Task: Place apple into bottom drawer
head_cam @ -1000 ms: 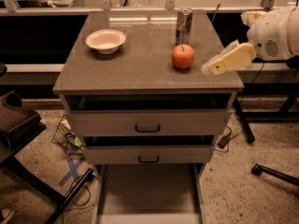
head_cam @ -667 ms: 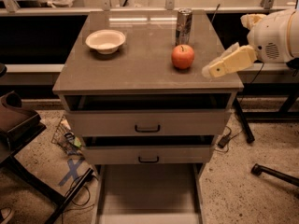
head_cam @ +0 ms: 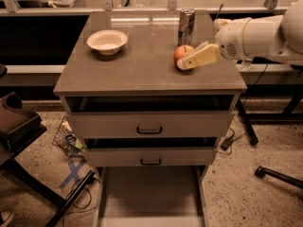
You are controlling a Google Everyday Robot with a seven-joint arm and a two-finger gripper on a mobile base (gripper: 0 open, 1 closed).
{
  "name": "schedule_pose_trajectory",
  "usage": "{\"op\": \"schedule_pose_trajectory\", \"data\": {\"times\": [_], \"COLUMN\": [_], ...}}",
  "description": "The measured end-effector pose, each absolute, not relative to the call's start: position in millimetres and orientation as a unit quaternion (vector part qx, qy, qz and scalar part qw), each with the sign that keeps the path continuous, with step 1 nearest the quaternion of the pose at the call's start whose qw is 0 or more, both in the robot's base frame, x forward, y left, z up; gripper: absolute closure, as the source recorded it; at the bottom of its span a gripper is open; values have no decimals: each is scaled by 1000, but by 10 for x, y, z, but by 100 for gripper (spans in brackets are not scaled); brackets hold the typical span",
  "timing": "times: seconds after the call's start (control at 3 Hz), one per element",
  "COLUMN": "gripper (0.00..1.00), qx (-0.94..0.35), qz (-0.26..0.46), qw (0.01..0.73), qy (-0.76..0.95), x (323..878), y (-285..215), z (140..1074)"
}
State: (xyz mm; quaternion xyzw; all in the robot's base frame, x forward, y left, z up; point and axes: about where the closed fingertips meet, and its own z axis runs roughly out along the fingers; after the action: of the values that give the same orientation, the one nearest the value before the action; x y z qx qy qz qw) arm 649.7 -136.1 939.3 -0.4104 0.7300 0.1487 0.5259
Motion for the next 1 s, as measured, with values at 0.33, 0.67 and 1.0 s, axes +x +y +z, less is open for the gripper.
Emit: {"op": "schedule_pose_trajectory", "data": {"times": [0.33,0.67,1.0], "gripper": [0,0,0], "qx": [-405,-388,-372], "qz": [147,165,186], "qw": [518,517,515], "qy": [739,745,749], "x": [6802,7010,7118], "y": [-1281,-1205,-1113], "z": [9213,8974,8753]}}
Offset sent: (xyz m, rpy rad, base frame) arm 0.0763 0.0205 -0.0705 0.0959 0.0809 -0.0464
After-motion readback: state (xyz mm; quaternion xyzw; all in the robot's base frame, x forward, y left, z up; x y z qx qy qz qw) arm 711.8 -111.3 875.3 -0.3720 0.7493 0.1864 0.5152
